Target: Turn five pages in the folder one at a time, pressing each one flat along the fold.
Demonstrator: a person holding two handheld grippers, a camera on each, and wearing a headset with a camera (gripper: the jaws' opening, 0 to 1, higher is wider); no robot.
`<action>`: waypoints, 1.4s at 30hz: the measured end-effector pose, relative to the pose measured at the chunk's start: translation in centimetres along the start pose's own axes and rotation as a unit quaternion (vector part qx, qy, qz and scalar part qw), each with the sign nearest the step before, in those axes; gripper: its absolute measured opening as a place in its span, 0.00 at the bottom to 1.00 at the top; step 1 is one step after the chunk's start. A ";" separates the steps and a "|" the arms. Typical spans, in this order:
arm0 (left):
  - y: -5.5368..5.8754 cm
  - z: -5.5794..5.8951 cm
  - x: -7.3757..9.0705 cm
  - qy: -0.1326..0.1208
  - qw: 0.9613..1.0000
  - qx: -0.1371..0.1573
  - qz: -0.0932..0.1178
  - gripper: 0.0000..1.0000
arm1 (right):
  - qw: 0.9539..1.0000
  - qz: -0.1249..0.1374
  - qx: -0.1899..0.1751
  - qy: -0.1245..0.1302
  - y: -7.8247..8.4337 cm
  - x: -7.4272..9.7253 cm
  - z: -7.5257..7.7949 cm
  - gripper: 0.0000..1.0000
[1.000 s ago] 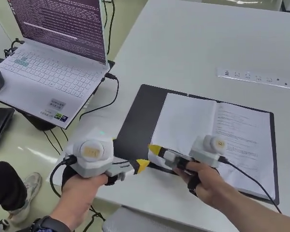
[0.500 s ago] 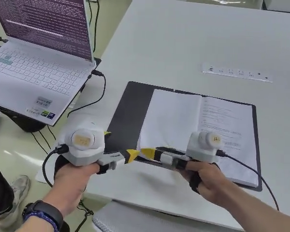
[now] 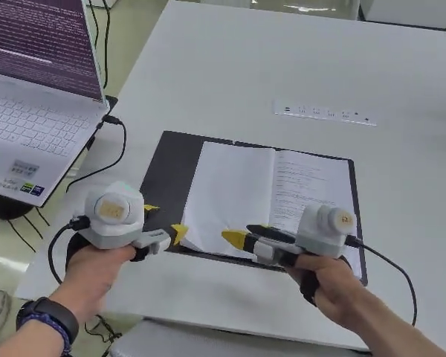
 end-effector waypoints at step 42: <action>5.3 1.4 -5.0 -0.008 0.994 0.014 -0.105 0.00 | 0.997 0.046 -0.042 0.048 -0.6 2.8 3.6 0.34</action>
Point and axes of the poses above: the centre of the closed fingertips' face, and the gripper's own axes: x roughly backward along the fingers, z roughly to its right, y roughly out of its underside, the point moved 2 cm from there along x, roughly backward along the fingers, and after that the axes turned 1 degree about y, right-handed, at the moved point
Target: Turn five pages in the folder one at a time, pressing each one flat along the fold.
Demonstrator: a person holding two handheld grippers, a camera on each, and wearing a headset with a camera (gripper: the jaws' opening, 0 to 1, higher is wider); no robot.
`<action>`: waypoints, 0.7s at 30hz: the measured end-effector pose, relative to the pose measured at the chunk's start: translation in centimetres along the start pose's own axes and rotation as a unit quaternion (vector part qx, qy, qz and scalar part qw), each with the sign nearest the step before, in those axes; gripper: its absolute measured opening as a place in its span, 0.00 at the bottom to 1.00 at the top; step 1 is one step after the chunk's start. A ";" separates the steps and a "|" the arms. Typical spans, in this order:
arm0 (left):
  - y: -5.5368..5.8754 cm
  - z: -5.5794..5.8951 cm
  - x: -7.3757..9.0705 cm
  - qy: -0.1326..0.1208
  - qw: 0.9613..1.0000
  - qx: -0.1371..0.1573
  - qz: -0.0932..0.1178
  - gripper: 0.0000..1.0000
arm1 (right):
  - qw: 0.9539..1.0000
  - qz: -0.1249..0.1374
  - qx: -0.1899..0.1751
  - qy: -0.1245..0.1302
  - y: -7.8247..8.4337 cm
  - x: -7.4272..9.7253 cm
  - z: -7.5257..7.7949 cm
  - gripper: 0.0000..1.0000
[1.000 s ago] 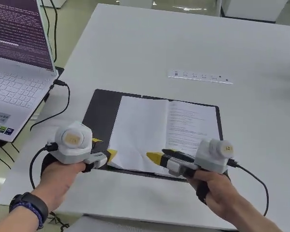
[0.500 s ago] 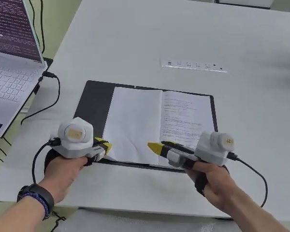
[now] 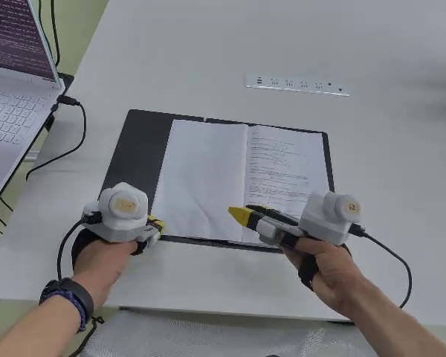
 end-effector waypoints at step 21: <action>-1.1 -0.3 -0.6 -0.002 0.999 0.019 -0.033 0.00 | 0.999 0.037 0.003 0.019 -4.9 -3.1 3.8 0.07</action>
Point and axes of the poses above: the centre of the closed fingertips' face, and the gripper's own axes: x roughly backward along the fingers, z roughly to its right, y roughly out of its underside, the point moved 2 cm from there along x, roughly backward along the fingers, and after that the axes turned 1 degree about y, right-handed, at the moved point
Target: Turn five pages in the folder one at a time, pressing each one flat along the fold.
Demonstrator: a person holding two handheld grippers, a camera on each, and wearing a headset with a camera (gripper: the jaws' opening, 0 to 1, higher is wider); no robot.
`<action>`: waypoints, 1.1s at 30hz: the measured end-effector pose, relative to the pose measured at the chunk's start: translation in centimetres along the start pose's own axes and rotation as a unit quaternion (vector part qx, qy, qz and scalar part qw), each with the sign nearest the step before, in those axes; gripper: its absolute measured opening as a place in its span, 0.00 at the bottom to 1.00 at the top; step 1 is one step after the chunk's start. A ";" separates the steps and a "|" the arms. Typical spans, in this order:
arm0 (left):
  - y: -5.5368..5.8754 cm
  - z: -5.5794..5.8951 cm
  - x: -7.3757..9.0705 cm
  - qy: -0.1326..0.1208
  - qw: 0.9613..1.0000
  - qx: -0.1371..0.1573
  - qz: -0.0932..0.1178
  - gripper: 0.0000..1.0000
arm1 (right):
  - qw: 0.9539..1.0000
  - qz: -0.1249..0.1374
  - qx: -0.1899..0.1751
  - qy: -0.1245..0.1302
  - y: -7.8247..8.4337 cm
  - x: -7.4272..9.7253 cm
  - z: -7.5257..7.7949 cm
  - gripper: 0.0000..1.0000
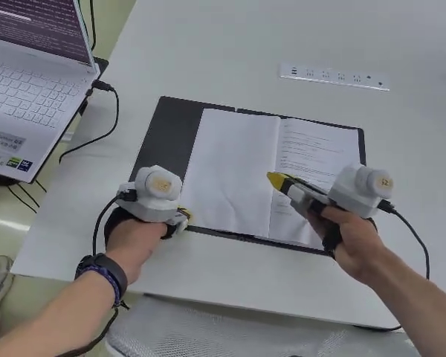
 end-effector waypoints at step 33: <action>0.5 -0.3 -0.6 -0.016 1.000 -0.025 -0.007 0.00 | 0.998 0.018 -0.050 0.018 0.1 -3.7 3.1 0.00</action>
Point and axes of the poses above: the centre of the closed fingertips' face, and the gripper's own axes: x roughly backward along the fingers, z roughly to its right, y roughly out of its underside, the point moved 2 cm from there along x, roughly backward along the fingers, and after that the axes turned 1 degree about y, right-handed, at the moved point
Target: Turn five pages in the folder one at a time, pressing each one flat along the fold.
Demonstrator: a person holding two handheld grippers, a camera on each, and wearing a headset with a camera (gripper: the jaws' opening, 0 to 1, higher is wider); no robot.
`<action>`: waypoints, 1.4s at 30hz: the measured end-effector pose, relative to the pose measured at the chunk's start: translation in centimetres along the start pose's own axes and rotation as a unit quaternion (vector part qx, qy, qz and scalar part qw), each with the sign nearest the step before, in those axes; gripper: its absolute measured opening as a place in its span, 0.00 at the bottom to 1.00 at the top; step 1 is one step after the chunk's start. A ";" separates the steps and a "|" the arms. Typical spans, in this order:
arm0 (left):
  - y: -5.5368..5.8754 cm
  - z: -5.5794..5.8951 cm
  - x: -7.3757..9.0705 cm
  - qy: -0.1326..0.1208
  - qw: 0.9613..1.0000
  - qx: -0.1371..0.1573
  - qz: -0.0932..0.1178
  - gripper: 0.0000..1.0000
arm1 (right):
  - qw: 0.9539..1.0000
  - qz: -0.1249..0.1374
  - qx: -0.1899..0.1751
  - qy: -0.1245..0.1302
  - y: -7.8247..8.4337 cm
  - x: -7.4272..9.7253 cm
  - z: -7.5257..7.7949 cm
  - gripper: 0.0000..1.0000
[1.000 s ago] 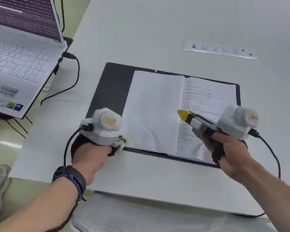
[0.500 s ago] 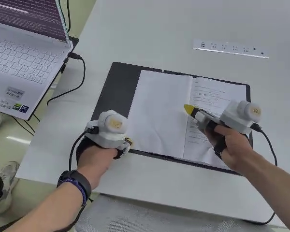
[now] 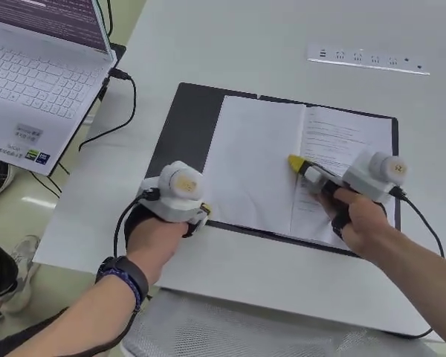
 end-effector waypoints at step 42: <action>0.3 0.0 0.1 -0.002 1.000 0.012 0.010 0.00 | 0.978 0.146 -0.123 0.085 -8.4 -6.0 5.1 0.00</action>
Point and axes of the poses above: the centre of the closed fingertips' face, and the gripper's own axes: x roughly backward along the fingers, z roughly to its right, y roughly out of its underside, the point moved 2 cm from there along x, roughly backward along the fingers, and after that the axes turned 1 degree about y, right-handed, at the moved point
